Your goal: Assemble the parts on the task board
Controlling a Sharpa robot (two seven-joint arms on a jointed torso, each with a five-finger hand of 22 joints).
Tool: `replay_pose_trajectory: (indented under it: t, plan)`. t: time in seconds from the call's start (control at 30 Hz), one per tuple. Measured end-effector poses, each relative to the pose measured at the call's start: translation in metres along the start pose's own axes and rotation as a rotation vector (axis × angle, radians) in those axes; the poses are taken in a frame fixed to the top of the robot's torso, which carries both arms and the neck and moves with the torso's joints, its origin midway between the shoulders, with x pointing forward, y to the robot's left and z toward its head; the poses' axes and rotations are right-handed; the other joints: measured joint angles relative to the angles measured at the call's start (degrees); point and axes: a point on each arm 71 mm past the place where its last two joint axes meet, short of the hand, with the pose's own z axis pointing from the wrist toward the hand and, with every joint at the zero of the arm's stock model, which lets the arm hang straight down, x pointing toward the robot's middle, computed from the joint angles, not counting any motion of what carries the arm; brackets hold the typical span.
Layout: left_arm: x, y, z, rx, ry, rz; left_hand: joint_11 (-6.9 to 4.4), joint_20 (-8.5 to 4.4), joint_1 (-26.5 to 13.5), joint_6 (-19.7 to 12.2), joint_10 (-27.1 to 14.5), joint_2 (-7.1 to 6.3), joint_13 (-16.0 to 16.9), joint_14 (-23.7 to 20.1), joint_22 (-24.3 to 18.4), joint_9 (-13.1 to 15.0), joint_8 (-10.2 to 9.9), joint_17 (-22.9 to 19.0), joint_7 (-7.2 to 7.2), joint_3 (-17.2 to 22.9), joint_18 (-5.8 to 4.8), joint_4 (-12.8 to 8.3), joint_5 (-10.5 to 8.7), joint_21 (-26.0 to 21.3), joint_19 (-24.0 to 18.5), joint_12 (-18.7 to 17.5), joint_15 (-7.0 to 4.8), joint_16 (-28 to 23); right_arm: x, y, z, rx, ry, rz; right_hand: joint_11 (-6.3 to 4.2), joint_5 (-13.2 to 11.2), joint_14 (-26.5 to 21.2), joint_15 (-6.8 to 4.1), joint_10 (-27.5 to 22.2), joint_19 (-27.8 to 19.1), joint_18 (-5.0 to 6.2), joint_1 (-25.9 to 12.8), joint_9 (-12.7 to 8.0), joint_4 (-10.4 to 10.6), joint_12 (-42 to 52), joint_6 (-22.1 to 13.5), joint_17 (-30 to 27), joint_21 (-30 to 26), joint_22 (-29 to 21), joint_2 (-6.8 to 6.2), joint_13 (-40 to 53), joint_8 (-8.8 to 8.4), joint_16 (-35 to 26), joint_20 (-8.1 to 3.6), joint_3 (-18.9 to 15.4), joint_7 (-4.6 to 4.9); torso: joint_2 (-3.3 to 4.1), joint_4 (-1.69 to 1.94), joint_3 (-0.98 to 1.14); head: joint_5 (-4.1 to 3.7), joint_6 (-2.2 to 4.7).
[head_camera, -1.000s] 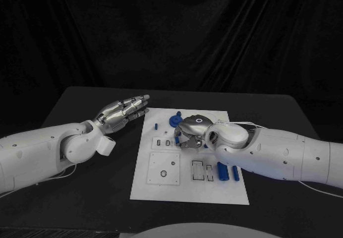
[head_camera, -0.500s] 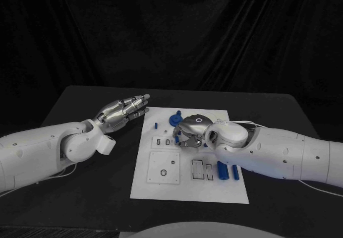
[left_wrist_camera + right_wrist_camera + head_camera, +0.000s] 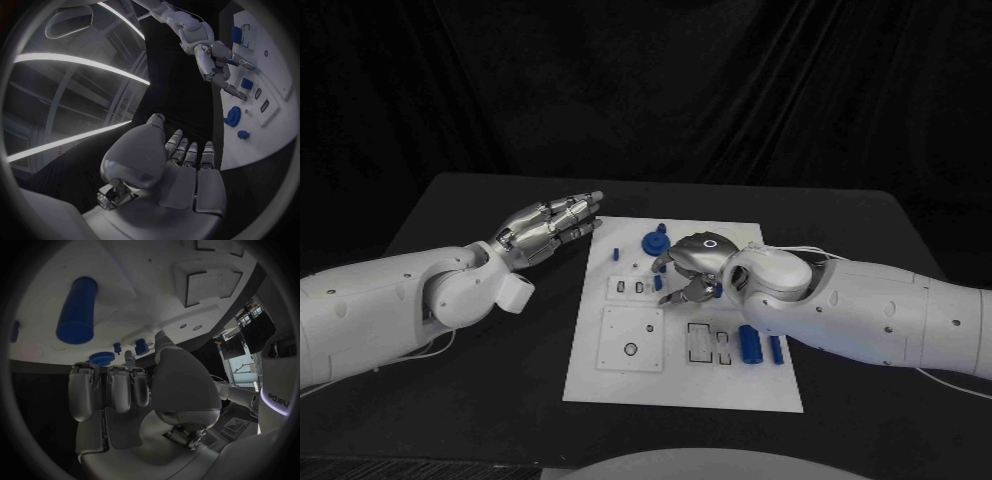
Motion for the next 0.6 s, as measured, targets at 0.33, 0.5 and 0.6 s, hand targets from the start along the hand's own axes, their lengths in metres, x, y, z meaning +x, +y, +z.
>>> replay_pose_trajectory:
  t: [0.33, 0.5, 0.6]
  plan:
    - [0.001, -0.004, -0.005, 0.035, -0.051, 0.029, 2.64, 2.81, 4.93, 3.71, 3.05, -4.35, 1.24, 4.07, 1.81, 0.49, 2.25, 1.77, 2.0, 2.53, 0.0, -5.51, -5.5, 2.82, 3.95, 9.7, 1.94, 7.59, -0.051, -0.01, -0.022, -0.055, -0.213, -0.016, 0.0, -0.36, 0.0, 0.0, 0.0, 0.0, 0.0, -6.02, -0.62, 0.73, 0.0, 0.86, 0.0, 0.0, 0.0, -2.16, 0.02, 1.26, 0.0, 0.0, -6.66, 0.47, -0.01, 0.0, 0.0, 0.32, 0.32]
    - [0.002, -0.013, -0.008, 0.059, -0.087, 0.132, 5.4, 4.65, 4.69, 8.14, 12.32, -7.58, 3.65, 19.45, 8.0, 1.07, 5.12, 5.68, 3.15, 2.79, -0.01, -5.86, -15.13, 15.27, 24.03, 26.27, 4.01, 26.66, -0.088, -0.013, -0.037, -0.098, -0.359, -0.038, 0.0, -0.3, 0.0, 0.0, 0.0, 0.0, 0.0, -10.11, -0.54, 0.71, 0.0, 3.56, 0.0, -0.25, -0.01, -0.93, 0.04, 2.91, 0.0, 0.0, -6.91, 0.81, -0.04, 0.01, 0.03, -0.32, 0.34]
    - [0.003, -0.026, -0.005, 0.08, -0.098, 0.271, 6.15, 4.58, 3.01, 13.17, 20.18, -10.05, 5.88, 30.72, 11.82, 1.75, 7.79, 8.68, 3.49, 1.54, -0.02, -5.16, -22.09, 23.61, 36.47, 33.15, 4.16, 36.45, -0.105, -0.016, -0.046, -0.11, -0.427, -0.05, 0.23, 0.64, 0.02, 0.49, 0.11, -0.06, 0.0, -11.74, -0.13, 0.62, 0.0, 4.55, 0.0, -2.8, -0.01, -1.39, 0.04, 3.73, -0.94, 0.35, -6.82, 1.05, -0.09, 0.01, 0.05, -0.84, 0.34]
